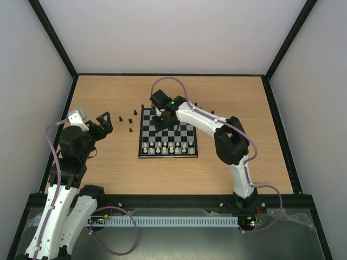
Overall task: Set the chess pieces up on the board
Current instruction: Pick up the chess piece from the chessboard, then place the chess piece on the chessboard, then pick up the chess piece at the center of the board, then place the chess piece on the chessboard.
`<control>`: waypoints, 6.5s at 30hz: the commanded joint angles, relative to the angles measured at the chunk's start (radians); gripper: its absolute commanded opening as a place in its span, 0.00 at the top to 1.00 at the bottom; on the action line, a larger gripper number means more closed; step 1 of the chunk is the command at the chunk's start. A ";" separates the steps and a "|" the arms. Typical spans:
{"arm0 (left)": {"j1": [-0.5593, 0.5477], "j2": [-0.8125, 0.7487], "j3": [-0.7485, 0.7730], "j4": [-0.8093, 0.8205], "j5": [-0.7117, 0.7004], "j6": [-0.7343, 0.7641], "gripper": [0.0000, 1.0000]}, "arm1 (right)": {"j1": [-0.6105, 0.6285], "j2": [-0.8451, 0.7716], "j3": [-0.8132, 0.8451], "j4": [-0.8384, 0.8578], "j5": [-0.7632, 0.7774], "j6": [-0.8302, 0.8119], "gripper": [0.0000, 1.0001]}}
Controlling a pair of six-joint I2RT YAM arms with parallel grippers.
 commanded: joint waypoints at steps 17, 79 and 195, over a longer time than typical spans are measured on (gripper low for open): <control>-0.002 -0.004 -0.016 -0.081 0.058 0.000 0.00 | 0.073 0.226 0.228 -0.134 0.120 0.020 0.78; -0.002 0.106 -0.041 0.014 0.092 0.008 0.00 | -0.153 0.290 0.312 -0.206 0.219 -0.010 0.98; -0.001 0.212 -0.006 0.063 0.200 0.025 0.01 | -0.330 0.224 0.231 -0.143 0.098 0.018 0.90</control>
